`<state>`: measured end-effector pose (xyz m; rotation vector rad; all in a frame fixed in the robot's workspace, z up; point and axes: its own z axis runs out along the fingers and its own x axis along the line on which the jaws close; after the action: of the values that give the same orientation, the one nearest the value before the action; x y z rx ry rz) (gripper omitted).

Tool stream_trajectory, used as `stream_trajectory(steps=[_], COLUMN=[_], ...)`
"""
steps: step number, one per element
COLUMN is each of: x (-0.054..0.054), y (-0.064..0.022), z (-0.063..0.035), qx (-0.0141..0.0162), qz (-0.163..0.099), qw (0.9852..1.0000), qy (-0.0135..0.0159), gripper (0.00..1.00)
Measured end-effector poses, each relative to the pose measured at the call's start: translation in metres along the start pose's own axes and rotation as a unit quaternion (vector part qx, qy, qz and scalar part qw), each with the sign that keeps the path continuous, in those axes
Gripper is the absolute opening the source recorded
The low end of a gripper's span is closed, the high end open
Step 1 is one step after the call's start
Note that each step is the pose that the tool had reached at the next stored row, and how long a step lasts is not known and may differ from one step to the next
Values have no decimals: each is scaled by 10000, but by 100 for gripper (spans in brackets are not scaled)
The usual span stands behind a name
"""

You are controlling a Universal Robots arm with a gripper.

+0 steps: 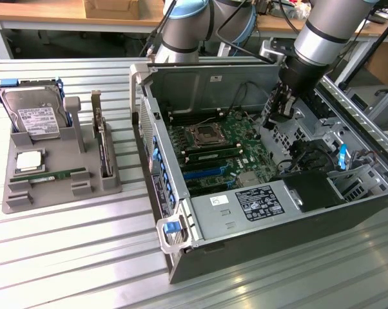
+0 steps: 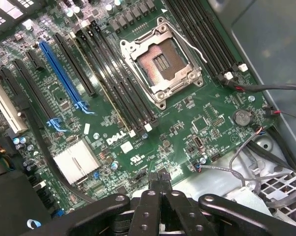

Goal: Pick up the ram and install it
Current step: 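Press down the ram until it locks into place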

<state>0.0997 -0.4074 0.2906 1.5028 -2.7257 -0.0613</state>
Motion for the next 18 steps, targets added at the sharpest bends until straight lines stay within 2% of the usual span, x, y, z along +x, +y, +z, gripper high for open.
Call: stream_trajectory(steps=[8,18], x=[0,0], y=[0,0], z=[0,0], qx=[-1,-4], qz=[239,606], qw=[9997,9982], qy=[-12,-29], gripper=[11,11])
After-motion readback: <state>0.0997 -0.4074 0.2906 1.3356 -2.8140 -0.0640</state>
